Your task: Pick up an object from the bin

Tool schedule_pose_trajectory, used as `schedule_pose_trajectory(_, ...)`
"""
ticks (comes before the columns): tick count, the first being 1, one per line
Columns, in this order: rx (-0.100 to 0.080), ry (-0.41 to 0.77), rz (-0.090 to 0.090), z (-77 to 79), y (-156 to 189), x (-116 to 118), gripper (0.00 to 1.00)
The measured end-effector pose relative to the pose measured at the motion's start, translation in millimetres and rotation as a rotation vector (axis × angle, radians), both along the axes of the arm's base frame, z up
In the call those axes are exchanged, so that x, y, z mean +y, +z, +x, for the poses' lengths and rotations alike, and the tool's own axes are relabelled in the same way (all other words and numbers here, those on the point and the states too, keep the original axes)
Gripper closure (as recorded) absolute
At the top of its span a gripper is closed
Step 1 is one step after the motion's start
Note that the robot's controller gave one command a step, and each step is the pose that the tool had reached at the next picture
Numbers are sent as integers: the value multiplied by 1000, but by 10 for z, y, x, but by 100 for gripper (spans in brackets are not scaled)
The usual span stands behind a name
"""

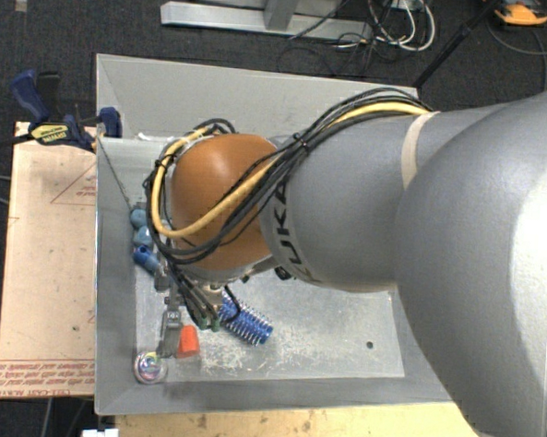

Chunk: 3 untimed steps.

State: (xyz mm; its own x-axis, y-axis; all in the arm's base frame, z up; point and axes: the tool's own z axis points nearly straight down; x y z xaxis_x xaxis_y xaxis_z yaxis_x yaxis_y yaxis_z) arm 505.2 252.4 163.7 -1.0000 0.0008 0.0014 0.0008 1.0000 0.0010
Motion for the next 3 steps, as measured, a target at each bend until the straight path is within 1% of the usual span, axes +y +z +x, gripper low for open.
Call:
schedule_pose_trajectory(1, 7, 106, -5, -30, -983, -808, 0)
schedule_pose_trajectory(2, -7, -53, 3, 182, -385, -593, 0)
schedule_pose_trajectory(3, -7, -113, 3, 563, -884, -697, 0)
